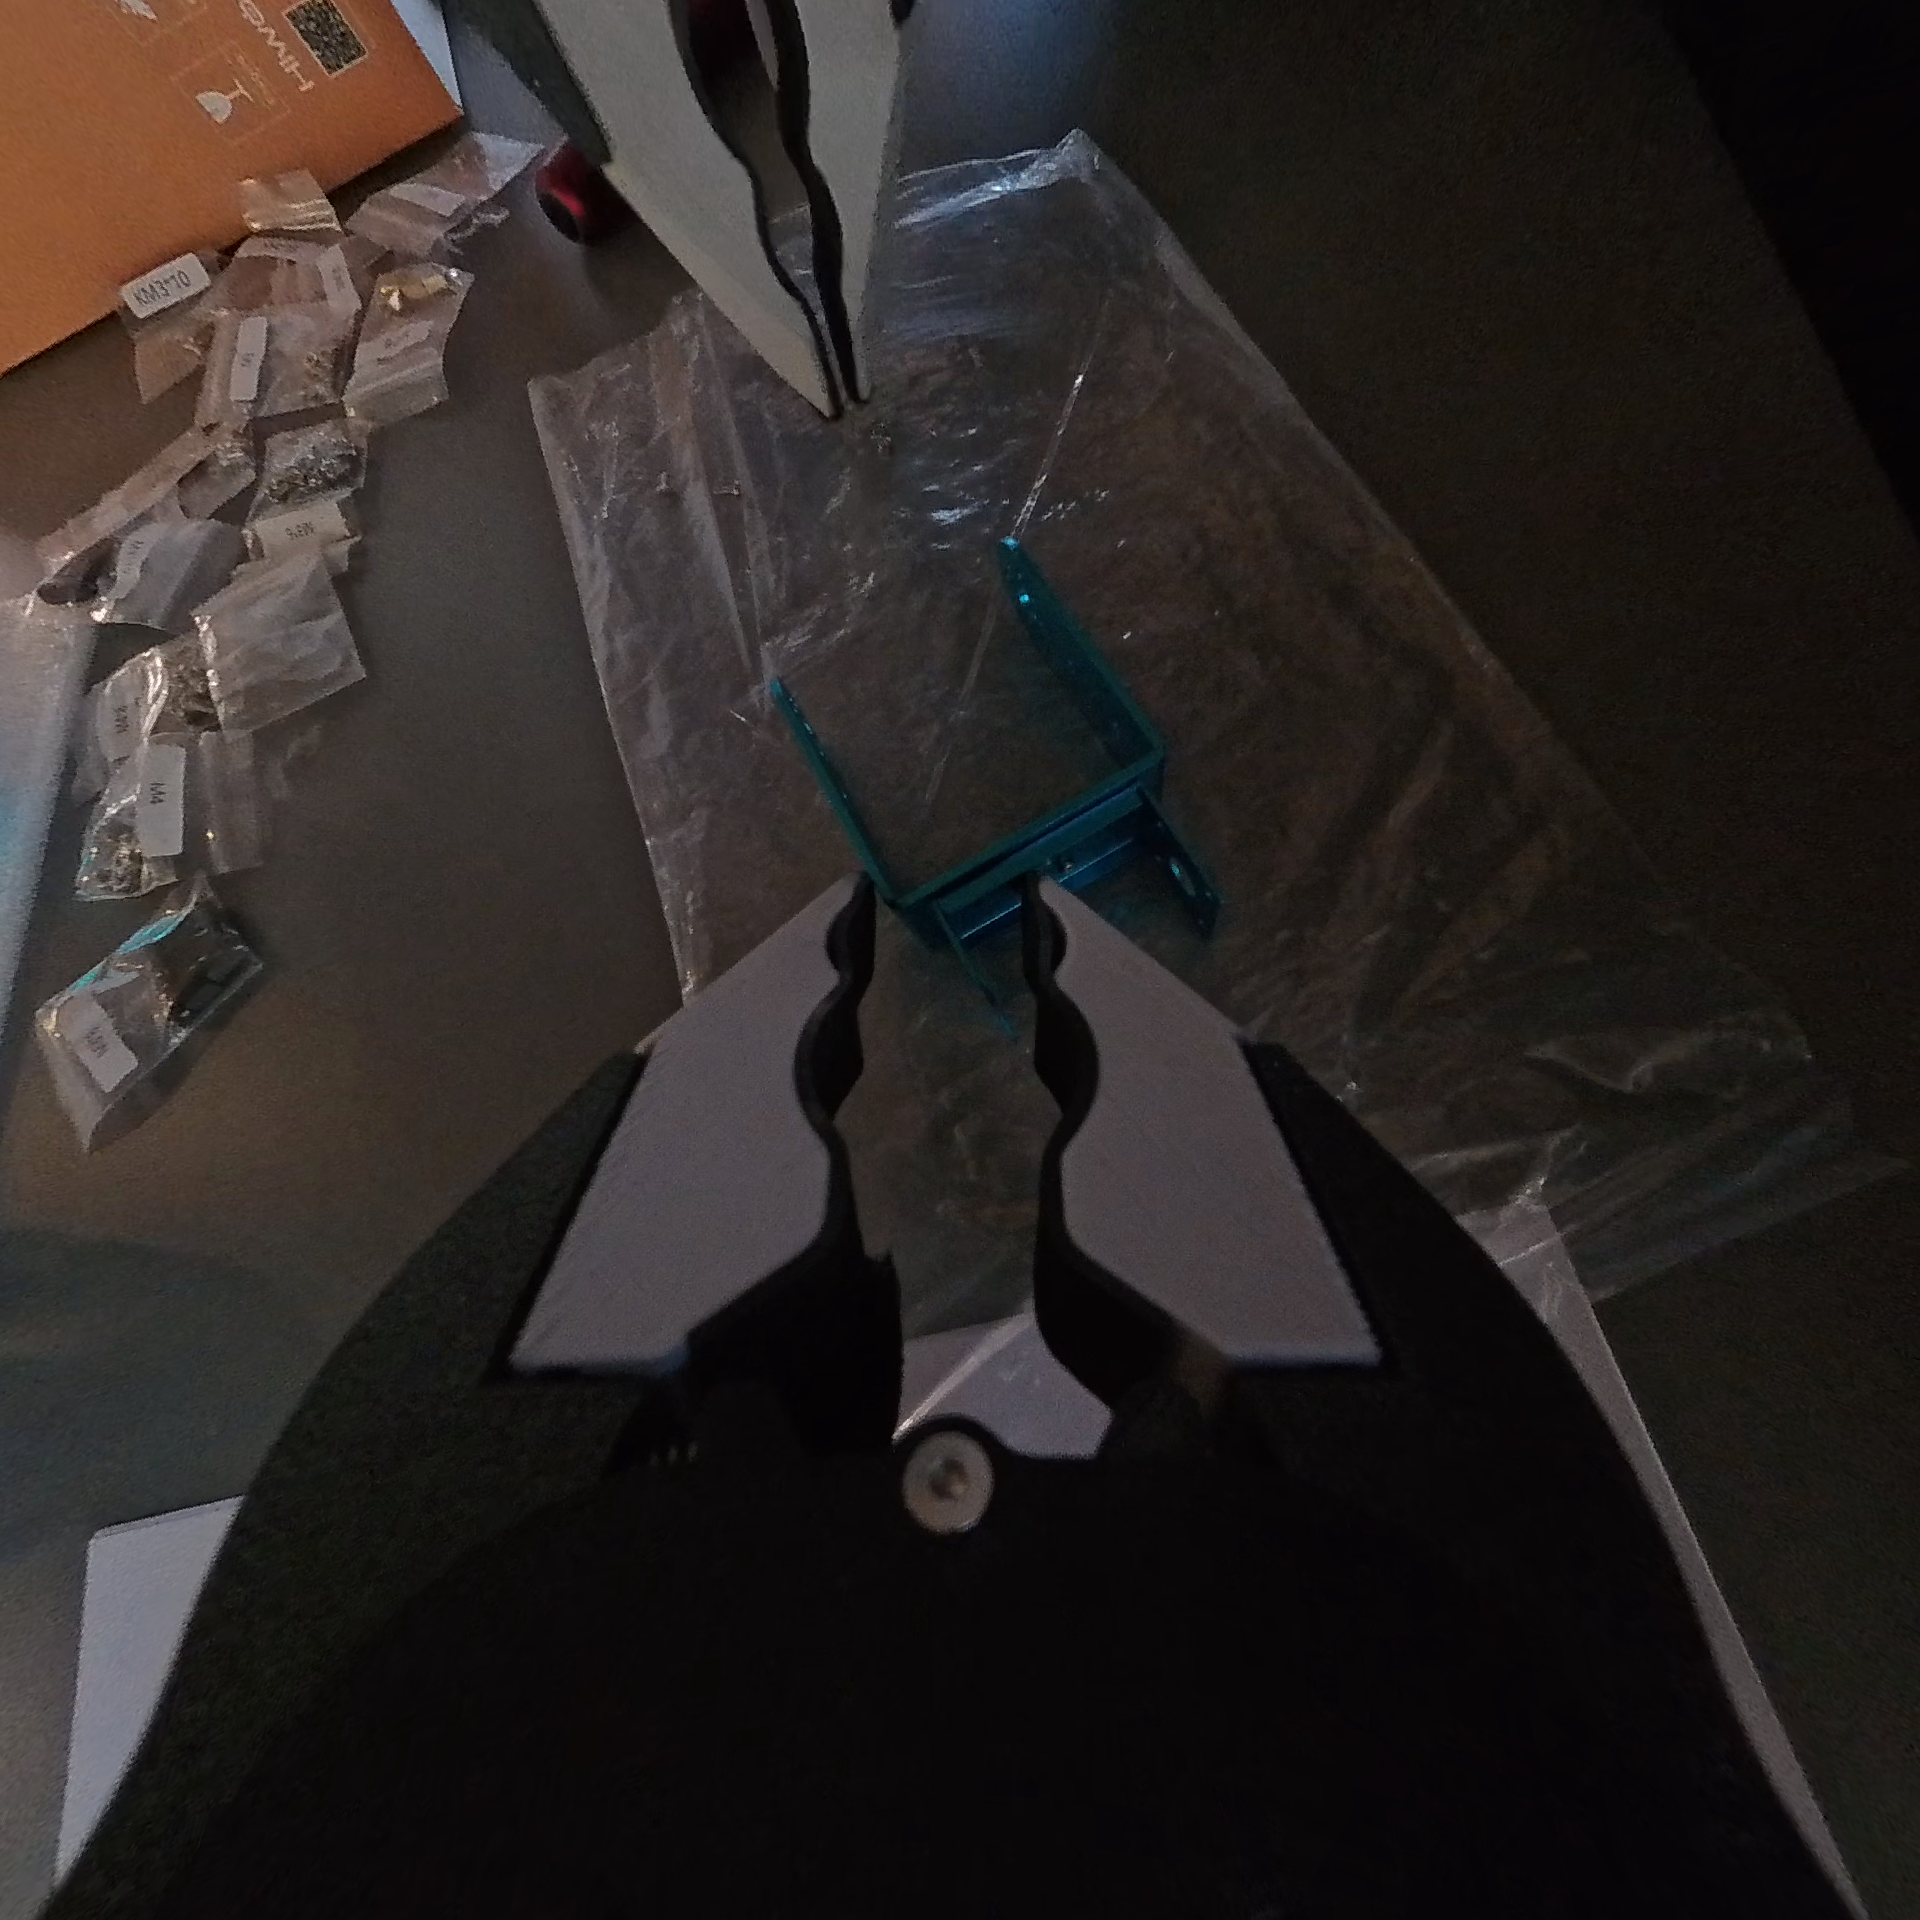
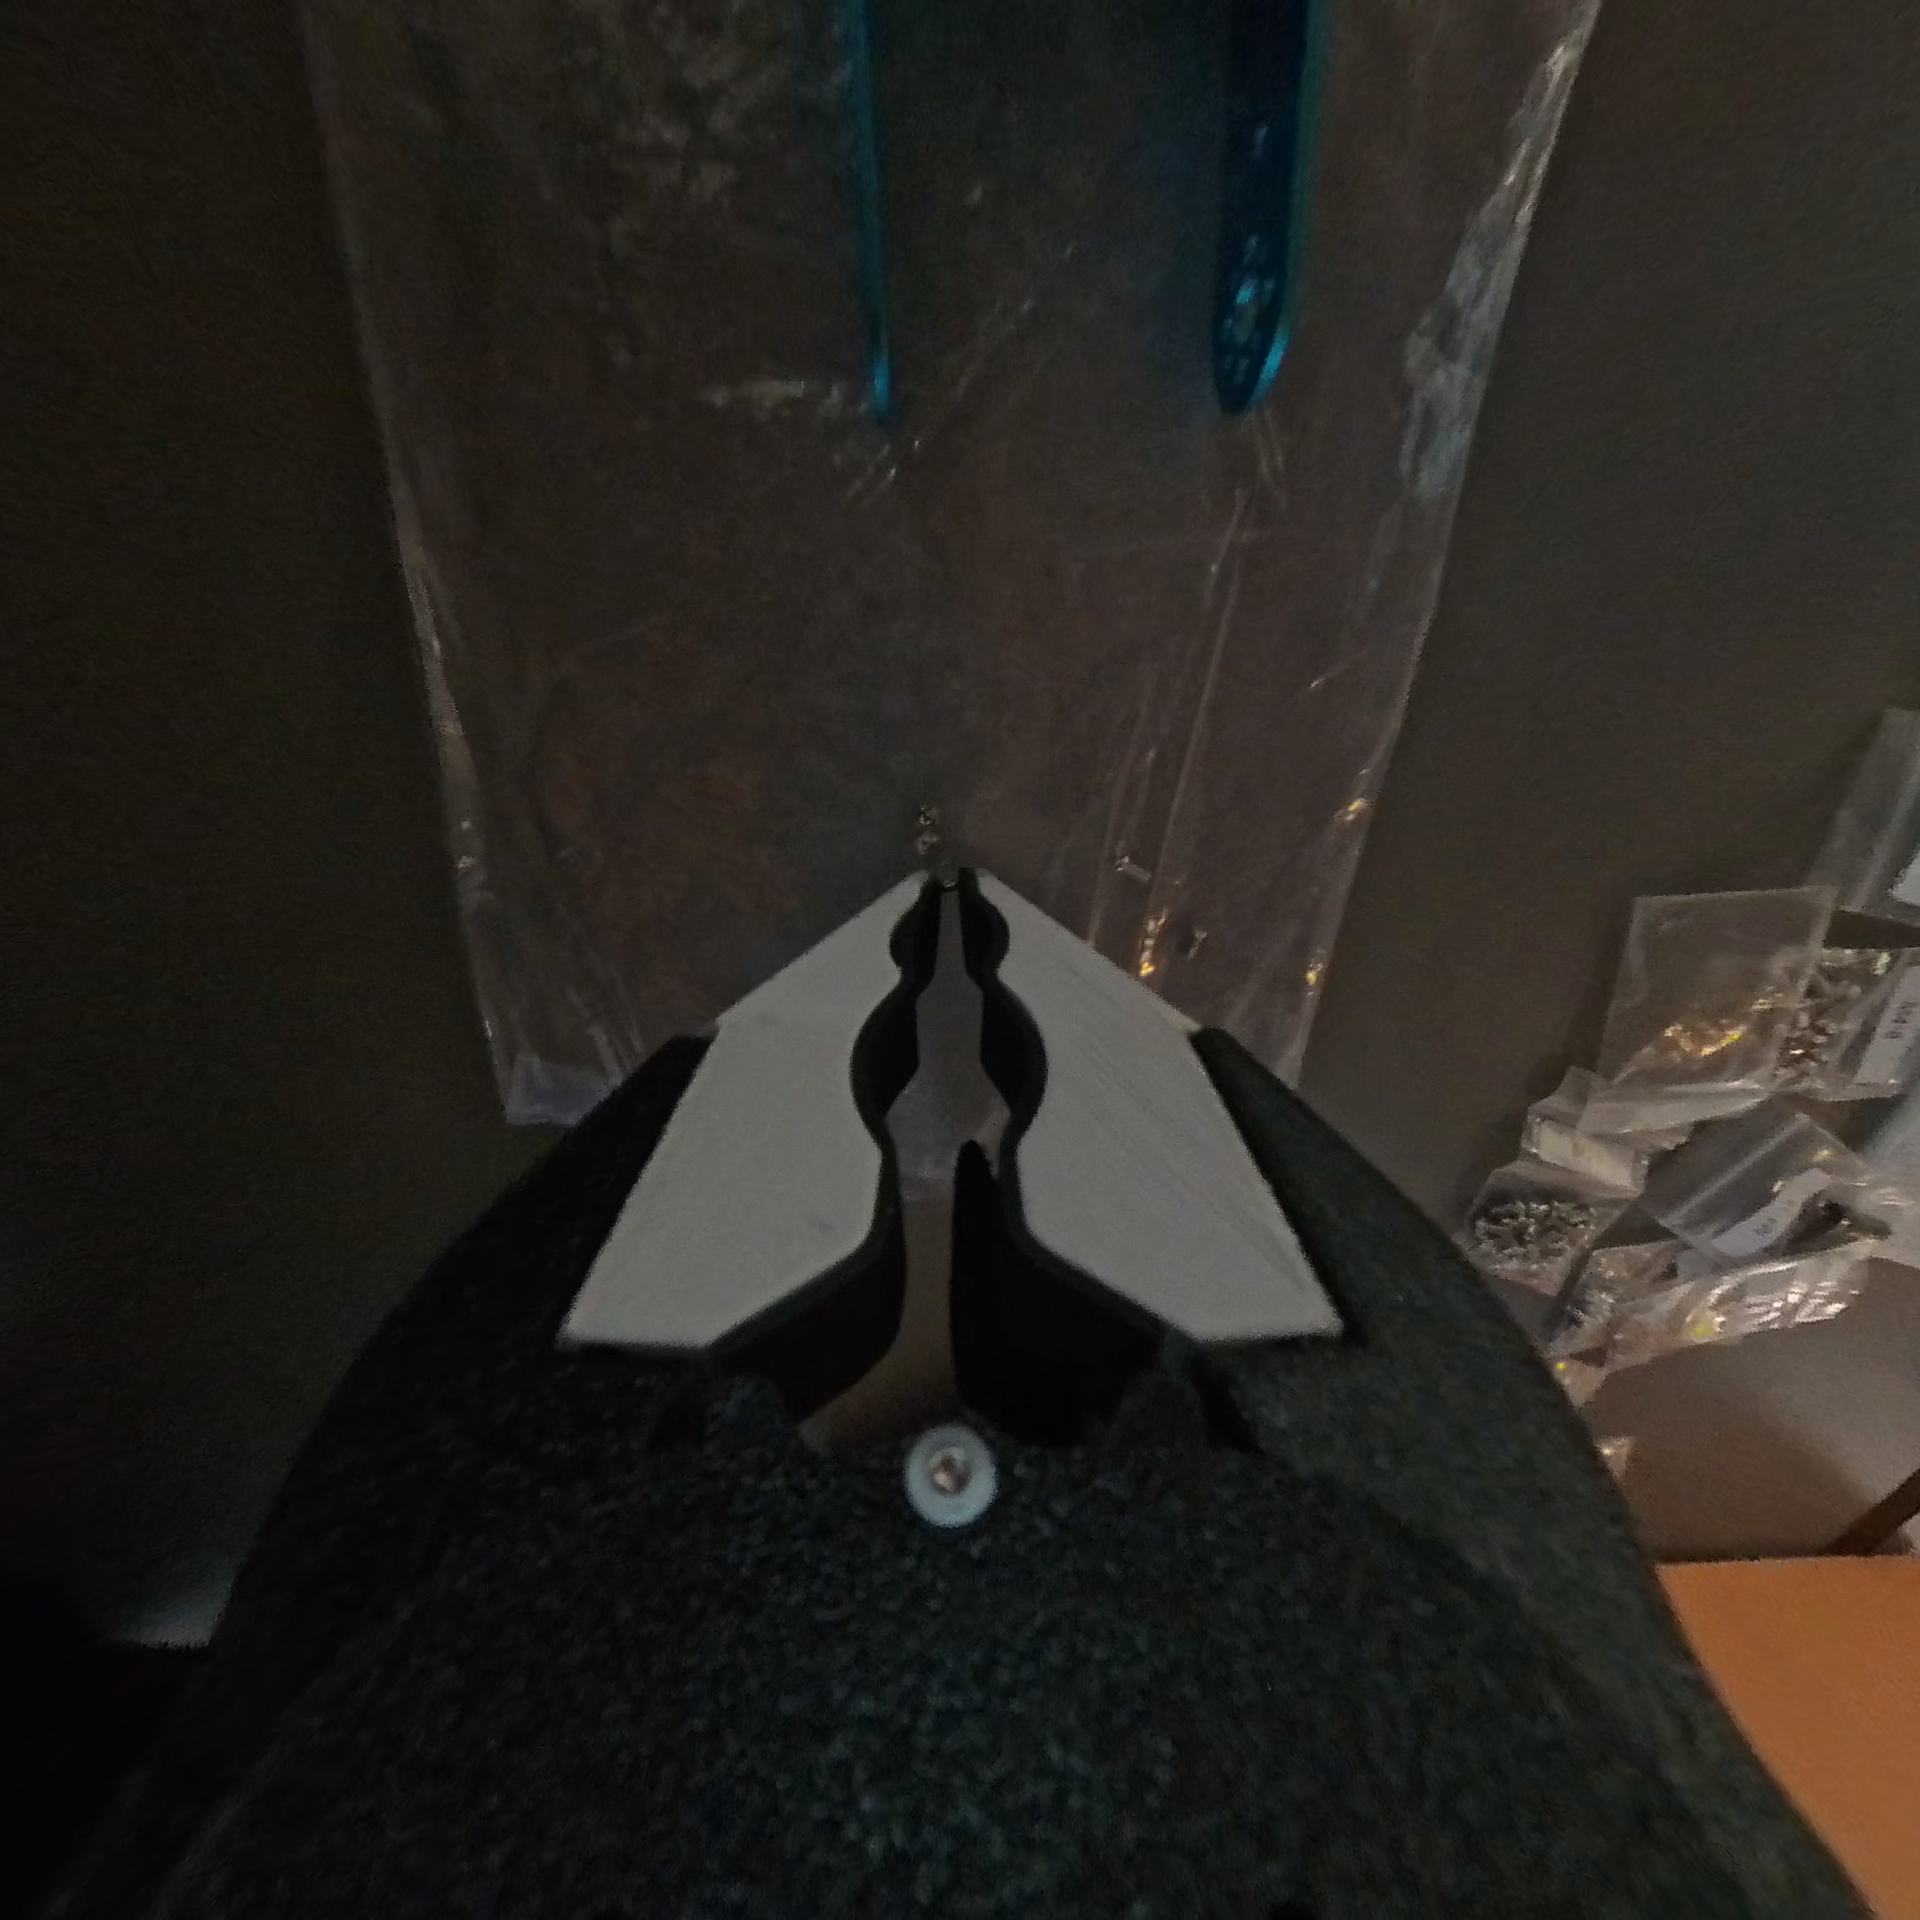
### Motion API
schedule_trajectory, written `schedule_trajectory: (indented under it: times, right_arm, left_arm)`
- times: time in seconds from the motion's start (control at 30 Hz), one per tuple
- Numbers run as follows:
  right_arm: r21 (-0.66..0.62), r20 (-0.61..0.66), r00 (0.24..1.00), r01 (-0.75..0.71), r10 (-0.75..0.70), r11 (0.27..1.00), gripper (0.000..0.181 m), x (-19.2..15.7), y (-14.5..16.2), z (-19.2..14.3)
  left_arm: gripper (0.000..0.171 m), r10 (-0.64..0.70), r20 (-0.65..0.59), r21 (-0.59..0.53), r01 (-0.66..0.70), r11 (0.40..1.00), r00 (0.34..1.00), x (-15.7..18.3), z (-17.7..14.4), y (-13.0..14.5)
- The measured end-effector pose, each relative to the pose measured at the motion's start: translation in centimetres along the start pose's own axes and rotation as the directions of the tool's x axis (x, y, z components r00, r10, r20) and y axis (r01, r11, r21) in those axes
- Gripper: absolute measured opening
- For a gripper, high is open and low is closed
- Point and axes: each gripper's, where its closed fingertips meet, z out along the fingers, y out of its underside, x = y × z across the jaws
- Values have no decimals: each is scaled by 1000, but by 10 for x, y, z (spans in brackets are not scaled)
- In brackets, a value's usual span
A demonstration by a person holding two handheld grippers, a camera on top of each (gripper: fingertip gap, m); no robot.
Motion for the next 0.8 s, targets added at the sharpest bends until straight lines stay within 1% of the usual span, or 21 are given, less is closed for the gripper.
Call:
schedule_trajectory:
  times: [0.1, 0.23, 0.3, 0.37, 0.5, 0.63, 0.73, 0.8]
  right_arm:
    - [82, -56, 998, 19, -14, 996, 3, 8, -19, -6]
    - [278, -139, 990, 26, 14, 960, 3, 22, -63, -13]
    - [382, -103, 994, 6, 36, 924, 3, 19, -85, -12]
    - [446, -78, 995, -26, 69, 895, 3, 19, -100, -9]
    - [490, -87, 993, -31, 84, 871, 2, 20, -117, -1]
    - [470, -139, 989, 17, 54, 882, 3, 21, -123, 10]
    - [492, -108, 993, 7, 53, 871, 3, 19, -129, 11]
    - [492, -110, 993, 9, 51, 871, 3, 20, -131, 12]
  left_arm:
    - [27, -1, -1, 0, 1, 1000, 1000, 0, 0, 0]
    - [27, -1, 0, 0, 1, 1000, 1000, 0, 0, 0]
    - [27, 0, 1, 0, 0, 1000, 1000, 0, 0, 0]
    - [27, 1, 1, 0, -1, 1000, 1000, 0, 0, 0]
    - [27, 0, 1, 0, 0, 1000, 1000, 0, 0, 0]
    - [27, 0, 1, -1, 0, 1000, 1000, 0, 0, 0]
    - [27, -2, 0, -1, 2, 1000, 1000, 0, 0, 0]
    - [27, -2, 0, -1, 2, 1000, 1000, 0, 0, 0]
